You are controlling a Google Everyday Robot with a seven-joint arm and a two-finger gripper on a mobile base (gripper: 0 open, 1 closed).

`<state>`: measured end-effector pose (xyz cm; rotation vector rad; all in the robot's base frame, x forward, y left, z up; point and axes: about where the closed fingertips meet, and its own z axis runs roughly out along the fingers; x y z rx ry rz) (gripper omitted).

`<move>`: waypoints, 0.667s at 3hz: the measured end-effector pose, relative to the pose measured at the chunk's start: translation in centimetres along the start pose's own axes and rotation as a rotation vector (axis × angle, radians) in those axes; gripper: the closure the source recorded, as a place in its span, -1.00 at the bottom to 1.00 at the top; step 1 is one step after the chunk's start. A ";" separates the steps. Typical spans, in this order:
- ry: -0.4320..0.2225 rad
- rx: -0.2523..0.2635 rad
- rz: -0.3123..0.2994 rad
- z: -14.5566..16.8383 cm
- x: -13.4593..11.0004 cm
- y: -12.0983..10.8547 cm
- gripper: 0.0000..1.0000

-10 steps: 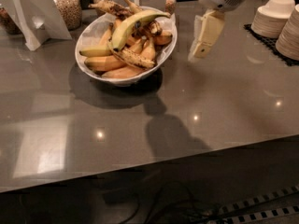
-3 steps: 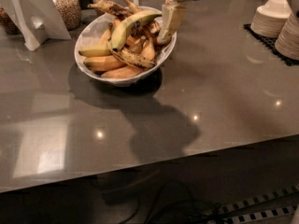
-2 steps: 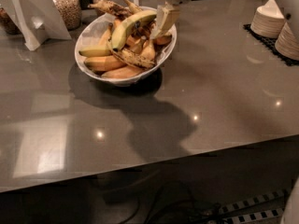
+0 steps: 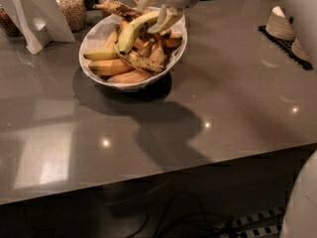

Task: Pick banana from white bowl

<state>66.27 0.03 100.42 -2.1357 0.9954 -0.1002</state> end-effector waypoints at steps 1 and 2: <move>-0.014 -0.005 -0.013 0.7 0.0 -0.1 -0.22; -0.037 0.005 -0.030 2.0 0.1 -0.9 -0.06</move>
Offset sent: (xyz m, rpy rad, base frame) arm 0.0138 0.0097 -0.0049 0.0120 -0.0111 0.0420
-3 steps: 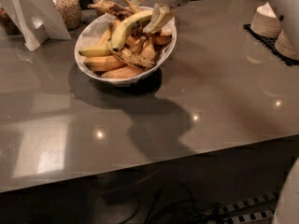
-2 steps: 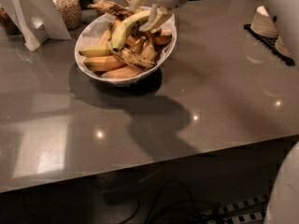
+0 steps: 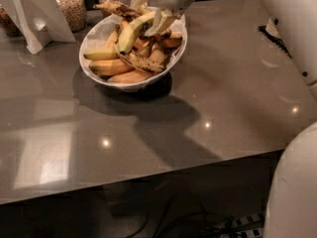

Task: Pick banana from white bowl

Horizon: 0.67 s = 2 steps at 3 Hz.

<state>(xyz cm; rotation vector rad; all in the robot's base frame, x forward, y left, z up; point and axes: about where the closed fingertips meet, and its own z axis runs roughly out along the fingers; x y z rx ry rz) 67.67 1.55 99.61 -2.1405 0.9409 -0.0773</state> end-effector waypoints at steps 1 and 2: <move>-0.016 0.002 -0.004 0.8 0.1 -0.3 -0.28; -0.034 0.003 -0.001 1.7 0.2 -0.4 -0.12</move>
Offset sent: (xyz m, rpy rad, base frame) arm 0.0085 0.0050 -0.0044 0.0186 0.0049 0.0172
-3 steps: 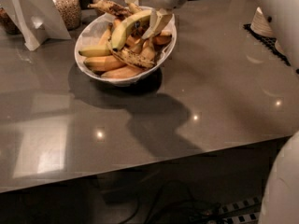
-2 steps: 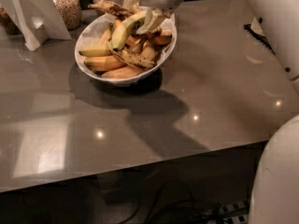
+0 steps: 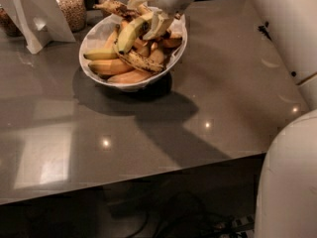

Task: Pick banana from white bowl

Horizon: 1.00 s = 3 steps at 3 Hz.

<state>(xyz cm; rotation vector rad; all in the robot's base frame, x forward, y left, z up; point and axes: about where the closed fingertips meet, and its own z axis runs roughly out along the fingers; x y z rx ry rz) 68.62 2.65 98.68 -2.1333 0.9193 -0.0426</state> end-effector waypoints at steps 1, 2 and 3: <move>-0.006 0.000 0.002 0.3 0.0 0.0 -0.14; -0.028 -0.014 0.012 1.4 0.2 0.4 -0.16; -0.032 -0.017 0.012 1.5 0.1 0.2 -0.16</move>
Offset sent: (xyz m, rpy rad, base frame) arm 0.0050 0.0038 -0.0135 0.0187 0.0330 0.0107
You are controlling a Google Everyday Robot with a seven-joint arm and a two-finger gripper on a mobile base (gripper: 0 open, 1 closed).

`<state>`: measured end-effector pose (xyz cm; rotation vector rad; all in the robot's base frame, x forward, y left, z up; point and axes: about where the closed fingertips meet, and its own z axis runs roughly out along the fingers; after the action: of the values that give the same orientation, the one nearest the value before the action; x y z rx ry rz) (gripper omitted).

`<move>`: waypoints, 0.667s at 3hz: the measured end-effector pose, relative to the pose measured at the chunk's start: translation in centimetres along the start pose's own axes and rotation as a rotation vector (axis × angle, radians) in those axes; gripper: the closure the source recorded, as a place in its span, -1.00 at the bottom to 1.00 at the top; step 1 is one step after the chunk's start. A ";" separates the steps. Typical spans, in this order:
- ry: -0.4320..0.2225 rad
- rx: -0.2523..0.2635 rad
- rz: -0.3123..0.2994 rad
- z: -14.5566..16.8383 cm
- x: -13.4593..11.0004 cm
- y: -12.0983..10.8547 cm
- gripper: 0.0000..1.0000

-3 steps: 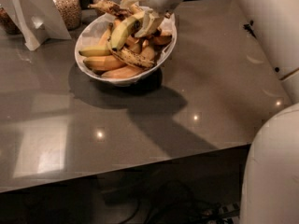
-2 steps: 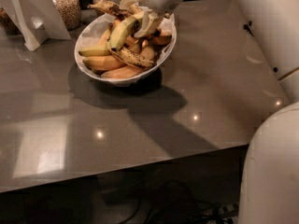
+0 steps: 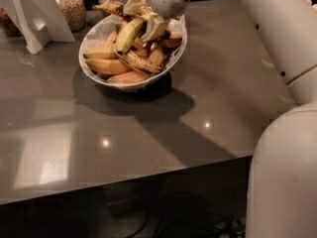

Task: Pick banana from white bowl

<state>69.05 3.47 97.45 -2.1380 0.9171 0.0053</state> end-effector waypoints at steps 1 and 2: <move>-0.009 -0.004 -0.003 0.5 -0.1 -0.2 -0.04; -0.023 -0.014 -0.009 1.2 -0.2 -0.3 0.34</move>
Offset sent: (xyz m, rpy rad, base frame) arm 0.0064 0.0123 -0.0048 0.0003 0.0133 0.0362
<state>69.44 4.54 96.87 -2.1508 0.8971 0.0315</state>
